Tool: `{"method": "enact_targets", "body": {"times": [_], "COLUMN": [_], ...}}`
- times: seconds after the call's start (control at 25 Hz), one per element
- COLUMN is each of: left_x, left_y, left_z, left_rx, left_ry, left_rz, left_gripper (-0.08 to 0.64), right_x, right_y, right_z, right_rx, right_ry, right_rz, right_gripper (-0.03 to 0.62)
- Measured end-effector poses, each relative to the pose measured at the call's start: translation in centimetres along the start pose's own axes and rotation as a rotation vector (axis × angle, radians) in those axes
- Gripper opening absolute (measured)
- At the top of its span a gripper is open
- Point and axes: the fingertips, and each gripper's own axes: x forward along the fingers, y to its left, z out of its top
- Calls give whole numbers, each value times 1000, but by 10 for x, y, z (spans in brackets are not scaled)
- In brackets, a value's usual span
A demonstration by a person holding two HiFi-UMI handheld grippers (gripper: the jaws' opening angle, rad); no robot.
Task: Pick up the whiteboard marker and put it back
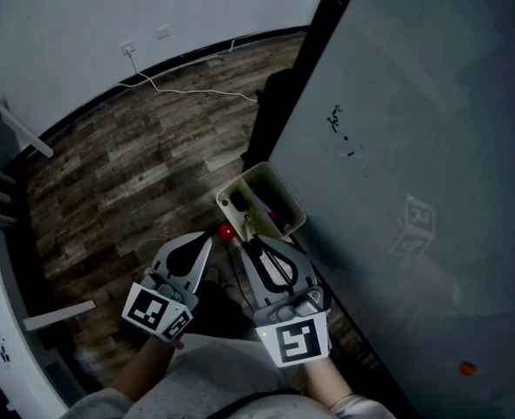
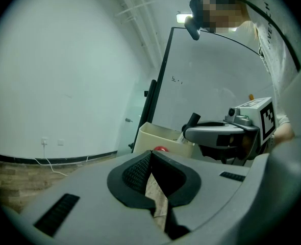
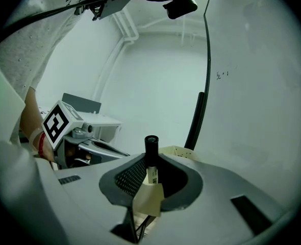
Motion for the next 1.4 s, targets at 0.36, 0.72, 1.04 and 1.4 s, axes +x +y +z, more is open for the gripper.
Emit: {"method": "enact_targets", "body": {"times": [0.36,0.72,1.04,1.4], "left_x": [-2,-2,-3,-8], "left_y": [-2,-5,-8,-12], "left_z": [-3,-5,-5,-5], "left_rx": [-4,-7,-4,-2], "left_ry": [7,12,11,5], "left_rz": [-2,-2,6,22], "left_gripper": [15,15,15,15], "right_x": [-2,-7,-8,-12], "right_y": [0,4,6,8], "right_z": [0,-2,-2,-2], "right_rx": [15,38,51,42], "right_ry": [-12,-11,-19,-27], "right_rz": [-9,11,23,35], "right_gripper": [80,80,95,107]}}
